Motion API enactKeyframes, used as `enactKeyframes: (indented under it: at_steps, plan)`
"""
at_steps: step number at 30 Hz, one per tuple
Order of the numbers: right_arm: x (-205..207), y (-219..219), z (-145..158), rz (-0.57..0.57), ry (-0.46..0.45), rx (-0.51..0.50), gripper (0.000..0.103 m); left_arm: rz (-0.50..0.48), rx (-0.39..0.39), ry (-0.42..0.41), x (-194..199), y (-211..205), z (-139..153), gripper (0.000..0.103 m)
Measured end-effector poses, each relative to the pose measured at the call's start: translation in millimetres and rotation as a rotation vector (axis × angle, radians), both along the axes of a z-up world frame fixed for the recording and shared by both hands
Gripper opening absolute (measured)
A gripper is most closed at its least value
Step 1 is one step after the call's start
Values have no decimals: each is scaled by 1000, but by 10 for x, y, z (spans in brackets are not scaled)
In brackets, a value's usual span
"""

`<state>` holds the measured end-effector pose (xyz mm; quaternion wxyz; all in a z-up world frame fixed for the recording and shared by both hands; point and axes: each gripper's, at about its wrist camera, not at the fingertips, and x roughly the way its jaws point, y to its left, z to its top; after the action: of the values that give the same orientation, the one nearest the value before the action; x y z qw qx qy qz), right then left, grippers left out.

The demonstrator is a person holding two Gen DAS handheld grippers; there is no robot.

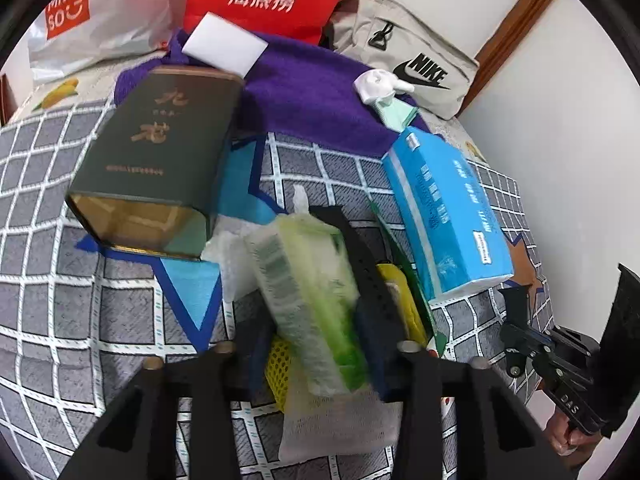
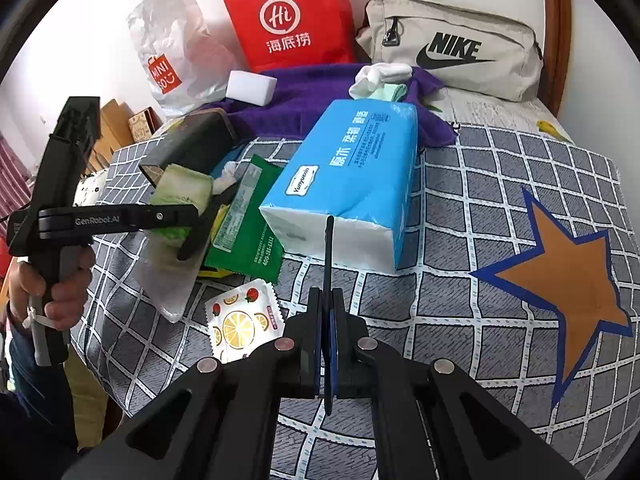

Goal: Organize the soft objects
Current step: 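Move the left tool to the light green wipes packet and grasp it, then carry the wipes packet with the left tool onto the purple towel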

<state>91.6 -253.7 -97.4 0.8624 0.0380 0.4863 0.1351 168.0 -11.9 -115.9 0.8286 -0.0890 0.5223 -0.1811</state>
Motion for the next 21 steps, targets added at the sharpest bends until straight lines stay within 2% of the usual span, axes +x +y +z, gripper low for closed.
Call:
enactKeyframes:
  at_steps: [8, 21]
  plan:
    - [33, 62, 91, 16, -23, 11, 3, 5, 15, -64, -143, 137, 299, 23]
    - [164, 150, 425, 34, -88, 17, 3, 66, 42, -105, -131, 350, 560, 23]
